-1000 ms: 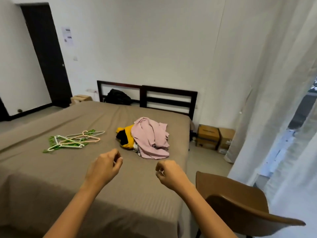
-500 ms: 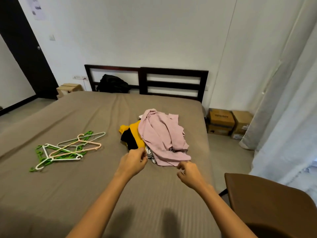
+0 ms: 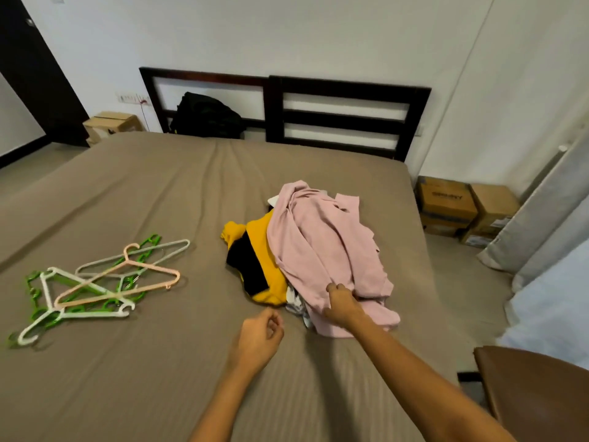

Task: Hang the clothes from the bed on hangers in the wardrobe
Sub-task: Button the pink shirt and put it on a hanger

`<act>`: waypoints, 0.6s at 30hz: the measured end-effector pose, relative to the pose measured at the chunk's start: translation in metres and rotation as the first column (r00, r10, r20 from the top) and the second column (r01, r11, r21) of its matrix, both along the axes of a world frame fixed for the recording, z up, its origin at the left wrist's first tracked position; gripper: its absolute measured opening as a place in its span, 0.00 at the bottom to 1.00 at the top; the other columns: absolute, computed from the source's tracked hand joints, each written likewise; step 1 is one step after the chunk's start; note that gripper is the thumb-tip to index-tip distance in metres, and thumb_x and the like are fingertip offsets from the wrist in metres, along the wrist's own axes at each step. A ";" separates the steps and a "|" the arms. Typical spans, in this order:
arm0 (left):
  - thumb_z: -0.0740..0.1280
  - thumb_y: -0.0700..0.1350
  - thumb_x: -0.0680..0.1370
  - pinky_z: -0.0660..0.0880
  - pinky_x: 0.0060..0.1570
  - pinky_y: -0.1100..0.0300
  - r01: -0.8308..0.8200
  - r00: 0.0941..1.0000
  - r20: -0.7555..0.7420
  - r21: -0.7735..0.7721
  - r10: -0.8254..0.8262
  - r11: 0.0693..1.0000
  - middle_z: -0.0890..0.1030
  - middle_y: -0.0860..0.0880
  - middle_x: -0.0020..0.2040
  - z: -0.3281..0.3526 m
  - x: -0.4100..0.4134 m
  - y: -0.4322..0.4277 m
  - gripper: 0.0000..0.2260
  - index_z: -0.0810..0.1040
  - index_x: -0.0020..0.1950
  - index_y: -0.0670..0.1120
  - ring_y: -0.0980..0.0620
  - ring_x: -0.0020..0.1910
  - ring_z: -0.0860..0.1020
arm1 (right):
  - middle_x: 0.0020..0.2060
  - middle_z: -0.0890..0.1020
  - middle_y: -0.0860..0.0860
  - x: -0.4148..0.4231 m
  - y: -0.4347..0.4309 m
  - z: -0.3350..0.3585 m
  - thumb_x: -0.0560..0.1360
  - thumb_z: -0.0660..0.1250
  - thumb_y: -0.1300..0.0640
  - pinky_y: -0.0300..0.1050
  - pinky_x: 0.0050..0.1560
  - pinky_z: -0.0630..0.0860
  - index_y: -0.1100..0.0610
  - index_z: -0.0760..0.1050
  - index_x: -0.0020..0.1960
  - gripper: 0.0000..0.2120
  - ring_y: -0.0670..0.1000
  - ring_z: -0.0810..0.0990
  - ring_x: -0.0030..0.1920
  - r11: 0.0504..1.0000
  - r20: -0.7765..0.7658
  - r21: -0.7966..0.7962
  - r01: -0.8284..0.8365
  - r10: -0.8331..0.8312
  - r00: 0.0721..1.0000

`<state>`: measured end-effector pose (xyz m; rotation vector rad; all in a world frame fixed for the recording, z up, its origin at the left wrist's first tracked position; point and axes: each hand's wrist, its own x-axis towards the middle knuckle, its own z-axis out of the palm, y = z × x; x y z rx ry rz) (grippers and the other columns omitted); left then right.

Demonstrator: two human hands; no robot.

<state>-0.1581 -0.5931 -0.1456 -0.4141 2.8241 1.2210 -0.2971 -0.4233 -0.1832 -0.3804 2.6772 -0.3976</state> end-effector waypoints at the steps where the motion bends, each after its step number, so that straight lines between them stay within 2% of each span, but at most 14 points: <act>1: 0.66 0.43 0.76 0.68 0.34 0.70 -0.019 1.000 0.025 0.023 0.018 1.000 0.78 0.56 0.35 -0.014 -0.009 -0.010 0.03 0.74 0.44 0.51 0.61 0.32 0.76 | 0.66 0.66 0.62 -0.016 -0.015 -0.013 0.76 0.62 0.52 0.50 0.62 0.67 0.61 0.61 0.68 0.25 0.61 0.68 0.65 1.000 -0.037 0.013 0.013 -0.013 0.999; 4: 0.65 0.44 0.77 0.72 0.38 0.67 -0.055 0.994 0.095 0.071 0.048 0.996 0.80 0.54 0.38 -0.053 -0.033 -0.032 0.04 0.73 0.43 0.53 0.61 0.34 0.77 | 0.73 0.51 0.64 -0.060 -0.056 -0.055 0.72 0.68 0.48 0.60 0.68 0.60 0.58 0.48 0.75 0.41 0.67 0.57 0.70 0.993 -0.120 0.095 0.076 -0.065 0.991; 6: 0.64 0.43 0.77 0.73 0.39 0.66 -0.050 0.993 0.114 0.084 0.040 0.995 0.79 0.54 0.38 -0.075 -0.046 -0.043 0.07 0.72 0.42 0.54 0.60 0.34 0.76 | 0.73 0.46 0.65 -0.081 -0.073 -0.078 0.70 0.70 0.46 0.65 0.66 0.59 0.55 0.42 0.76 0.47 0.71 0.54 0.70 0.982 -0.166 0.145 0.119 -0.094 0.982; 7: 0.64 0.43 0.77 0.73 0.40 0.65 -0.046 0.991 0.129 0.091 0.034 0.995 0.79 0.53 0.39 -0.084 -0.051 -0.047 0.07 0.72 0.42 0.54 0.59 0.35 0.76 | 0.72 0.49 0.66 -0.088 -0.080 -0.087 0.70 0.70 0.46 0.65 0.64 0.62 0.54 0.43 0.75 0.46 0.71 0.58 0.68 0.975 -0.202 0.179 0.130 -0.093 0.975; 8: 0.64 0.43 0.77 0.74 0.41 0.63 -0.046 0.989 0.142 0.103 0.031 0.994 0.80 0.53 0.39 -0.092 -0.057 -0.050 0.07 0.72 0.42 0.54 0.58 0.35 0.76 | 0.69 0.56 0.66 -0.095 -0.083 -0.096 0.69 0.71 0.48 0.63 0.59 0.68 0.55 0.47 0.74 0.45 0.69 0.64 0.64 0.967 -0.255 0.198 0.161 -0.108 0.961; 10: 0.64 0.43 0.76 0.75 0.42 0.60 -0.051 0.988 0.148 0.123 0.032 0.991 0.80 0.52 0.38 -0.103 -0.069 -0.053 0.06 0.73 0.42 0.53 0.56 0.36 0.77 | 0.54 0.73 0.62 -0.104 -0.085 -0.096 0.61 0.77 0.52 0.55 0.41 0.75 0.56 0.63 0.65 0.38 0.62 0.75 0.48 0.956 -0.318 0.233 0.179 -0.099 0.943; 11: 0.64 0.42 0.76 0.75 0.41 0.59 -0.048 0.989 0.146 0.133 0.029 0.990 0.80 0.53 0.37 -0.107 -0.075 -0.054 0.06 0.74 0.42 0.53 0.56 0.35 0.77 | 0.47 0.75 0.59 -0.107 -0.083 -0.093 0.59 0.78 0.55 0.52 0.36 0.75 0.57 0.68 0.59 0.32 0.60 0.76 0.42 0.958 -0.351 0.239 0.157 -0.065 0.934; 12: 0.65 0.42 0.76 0.74 0.39 0.60 -0.042 0.991 0.135 0.146 0.022 0.988 0.79 0.53 0.36 -0.107 -0.080 -0.053 0.06 0.74 0.42 0.53 0.56 0.34 0.76 | 0.45 0.76 0.58 -0.109 -0.079 -0.090 0.63 0.76 0.58 0.52 0.37 0.75 0.57 0.70 0.57 0.25 0.60 0.77 0.42 0.964 -0.312 0.238 0.116 -0.037 0.949; 13: 0.65 0.41 0.76 0.72 0.38 0.62 -0.043 0.993 0.115 0.177 0.023 0.983 0.79 0.53 0.35 -0.107 -0.085 -0.052 0.07 0.74 0.42 0.53 0.57 0.34 0.75 | 0.47 0.76 0.58 -0.111 -0.074 -0.088 0.70 0.69 0.60 0.52 0.42 0.74 0.58 0.71 0.57 0.17 0.61 0.77 0.45 0.981 -0.318 0.150 0.126 -0.073 0.945; 14: 0.65 0.41 0.76 0.72 0.38 0.63 -0.057 0.995 0.097 0.226 0.036 0.972 0.78 0.52 0.35 -0.104 -0.089 -0.049 0.06 0.75 0.41 0.51 0.56 0.34 0.76 | 0.47 0.76 0.58 -0.108 -0.067 -0.085 0.73 0.63 0.62 0.52 0.44 0.73 0.58 0.71 0.55 0.11 0.61 0.77 0.46 0.995 -0.340 -0.011 0.101 -0.099 0.935; 15: 0.66 0.41 0.77 0.71 0.38 0.64 -0.096 0.994 0.081 0.283 0.076 0.954 0.79 0.51 0.36 -0.102 -0.095 -0.047 0.05 0.75 0.41 0.49 0.55 0.36 0.76 | 0.44 0.77 0.57 -0.102 -0.061 -0.079 0.72 0.59 0.63 0.51 0.42 0.70 0.58 0.72 0.50 0.08 0.60 0.77 0.44 0.974 -0.316 -0.211 0.088 -0.153 0.936; 16: 0.66 0.42 0.77 0.71 0.38 0.64 -0.146 0.989 0.075 0.339 0.128 0.929 0.79 0.49 0.37 -0.098 -0.101 -0.044 0.05 0.76 0.41 0.48 0.52 0.38 0.77 | 0.38 0.76 0.54 -0.092 -0.054 -0.069 0.69 0.58 0.62 0.48 0.38 0.68 0.55 0.71 0.43 0.06 0.56 0.75 0.40 0.900 -0.255 -0.427 0.087 -0.212 0.943; 17: 0.65 0.43 0.78 0.71 0.39 0.65 -0.200 0.980 0.074 0.420 0.186 0.885 0.79 0.48 0.38 -0.094 -0.109 -0.041 0.06 0.76 0.41 0.47 0.50 0.40 0.77 | 0.34 0.74 0.48 -0.077 -0.046 -0.055 0.68 0.57 0.61 0.45 0.37 0.66 0.50 0.69 0.38 0.06 0.50 0.72 0.36 0.824 -0.228 -0.566 0.041 -0.204 0.952; 18: 0.64 0.45 0.79 0.72 0.40 0.65 -0.263 0.964 0.106 0.511 0.244 0.818 0.78 0.46 0.40 -0.089 -0.119 -0.038 0.06 0.75 0.42 0.46 0.50 0.41 0.77 | 0.32 0.73 0.43 -0.061 -0.037 -0.044 0.69 0.57 0.60 0.41 0.37 0.66 0.46 0.68 0.38 0.09 0.45 0.71 0.35 0.783 -0.193 -0.622 -0.016 -0.134 0.972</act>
